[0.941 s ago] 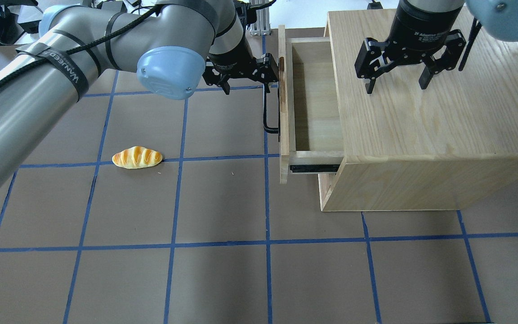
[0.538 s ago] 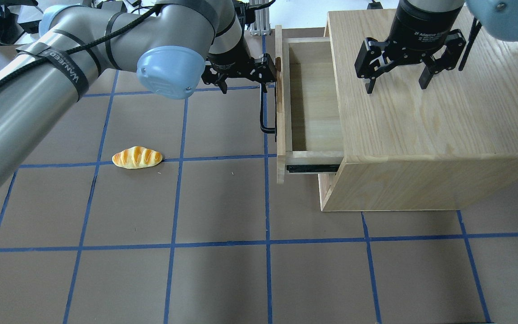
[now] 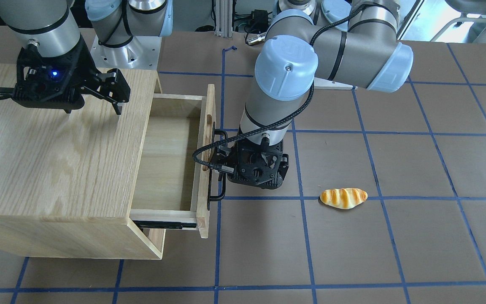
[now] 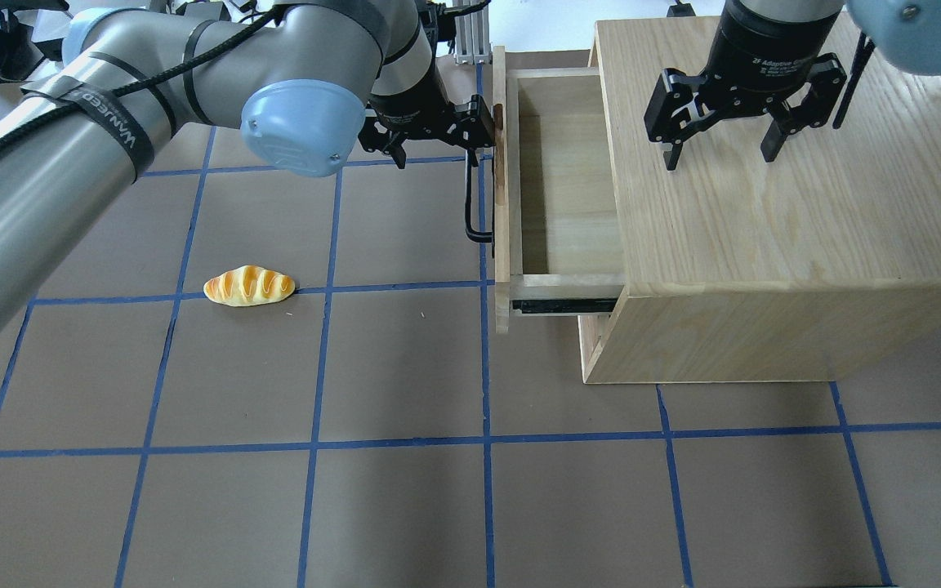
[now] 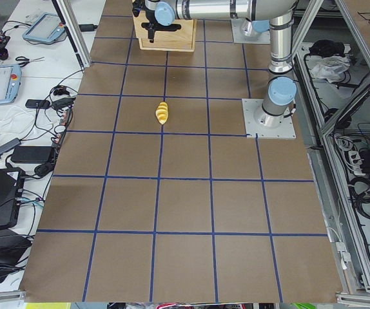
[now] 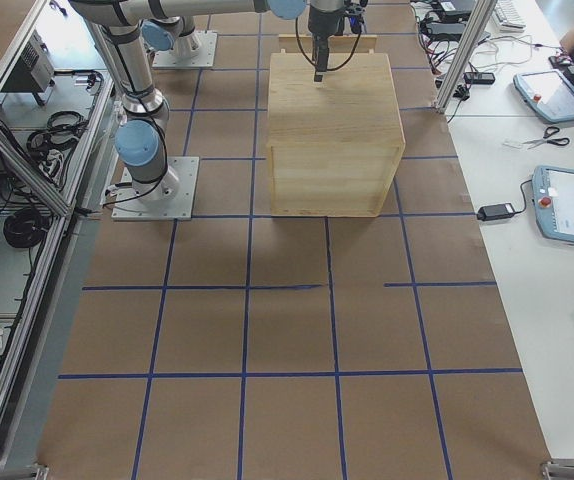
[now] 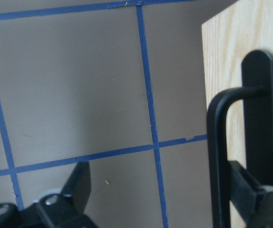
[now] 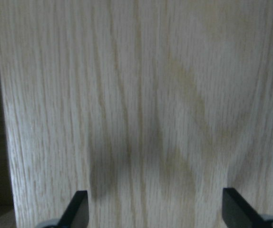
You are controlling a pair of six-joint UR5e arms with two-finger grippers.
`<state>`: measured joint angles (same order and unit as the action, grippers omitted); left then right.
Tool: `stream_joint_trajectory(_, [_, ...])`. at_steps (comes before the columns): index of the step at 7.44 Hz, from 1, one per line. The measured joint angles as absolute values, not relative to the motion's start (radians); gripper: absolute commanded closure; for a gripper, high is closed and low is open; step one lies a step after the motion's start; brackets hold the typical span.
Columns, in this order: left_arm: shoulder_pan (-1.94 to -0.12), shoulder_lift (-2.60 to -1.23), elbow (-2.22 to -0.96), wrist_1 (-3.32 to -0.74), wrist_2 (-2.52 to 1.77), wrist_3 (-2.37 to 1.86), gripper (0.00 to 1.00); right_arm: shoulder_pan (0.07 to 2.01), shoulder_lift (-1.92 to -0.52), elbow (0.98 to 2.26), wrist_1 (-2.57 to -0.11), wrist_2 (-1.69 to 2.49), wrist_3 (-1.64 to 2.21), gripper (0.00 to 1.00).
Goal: Open upper drawer
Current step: 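Keep pulling the drawer farther out with the left gripper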
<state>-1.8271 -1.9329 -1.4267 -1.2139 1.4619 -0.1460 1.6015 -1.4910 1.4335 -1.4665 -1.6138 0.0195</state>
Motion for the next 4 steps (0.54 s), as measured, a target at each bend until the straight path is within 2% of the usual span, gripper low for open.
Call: stream_joint_trajectory(4, [-1.805,-1.914,-1.426,-1.241,1.479,-0.13,0.0,1.601,-1.491,1.433,-1.466,-1.614,0.019,0.0])
